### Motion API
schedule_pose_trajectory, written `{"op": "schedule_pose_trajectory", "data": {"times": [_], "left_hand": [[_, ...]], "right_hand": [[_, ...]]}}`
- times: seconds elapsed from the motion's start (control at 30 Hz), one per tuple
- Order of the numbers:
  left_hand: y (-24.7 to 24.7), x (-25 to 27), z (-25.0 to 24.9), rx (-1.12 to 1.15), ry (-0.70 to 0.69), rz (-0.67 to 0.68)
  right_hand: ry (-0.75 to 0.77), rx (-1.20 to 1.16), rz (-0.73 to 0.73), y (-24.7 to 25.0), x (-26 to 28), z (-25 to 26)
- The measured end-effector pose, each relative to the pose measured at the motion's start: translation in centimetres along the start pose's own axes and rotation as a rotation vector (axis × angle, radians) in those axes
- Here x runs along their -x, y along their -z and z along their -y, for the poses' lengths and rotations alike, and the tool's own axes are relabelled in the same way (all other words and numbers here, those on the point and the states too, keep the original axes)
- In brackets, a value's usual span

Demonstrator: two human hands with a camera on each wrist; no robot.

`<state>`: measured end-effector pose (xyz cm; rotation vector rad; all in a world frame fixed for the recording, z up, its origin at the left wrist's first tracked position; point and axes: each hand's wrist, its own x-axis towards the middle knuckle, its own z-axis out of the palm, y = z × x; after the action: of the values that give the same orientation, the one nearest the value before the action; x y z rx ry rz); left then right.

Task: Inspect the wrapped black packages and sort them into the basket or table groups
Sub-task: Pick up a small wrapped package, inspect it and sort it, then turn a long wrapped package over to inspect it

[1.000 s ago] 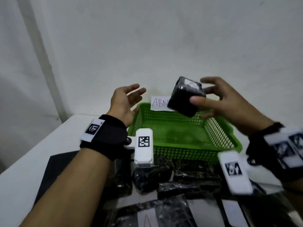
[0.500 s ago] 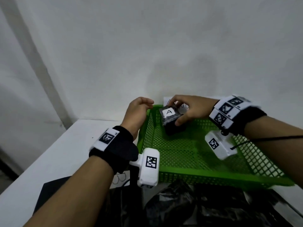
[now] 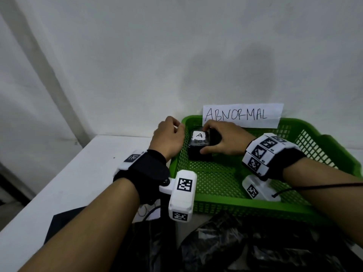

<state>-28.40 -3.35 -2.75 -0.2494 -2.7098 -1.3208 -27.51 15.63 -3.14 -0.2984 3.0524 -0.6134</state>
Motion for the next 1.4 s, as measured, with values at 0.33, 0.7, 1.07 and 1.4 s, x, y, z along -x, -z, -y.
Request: {"op": "schedule_pose_trajectory", "data": {"times": [0.33, 0.7, 1.07, 1.4], "left_hand": [[-0.1, 0.4, -0.5, 0.162, 0.118, 0.098], [4.1, 2.6, -4.8, 0.274, 0.160, 0.086], [8.9, 12.5, -5.0, 0.491, 0.166, 0.113], [16.0, 21.2, 1.9, 0.321, 0.381, -0.074]], "right_hand": [[-0.045, 0.075, 0.023, -0.3, 0.3, 0.9], [-0.152, 0.295, 0.032, 6.1, 2.1, 2.4], [-0.029, 0.110, -0.113, 7.6, 10.5, 10.8], [0.008, 0.016, 0.329, -2.2, 15.8, 22.6]]}}
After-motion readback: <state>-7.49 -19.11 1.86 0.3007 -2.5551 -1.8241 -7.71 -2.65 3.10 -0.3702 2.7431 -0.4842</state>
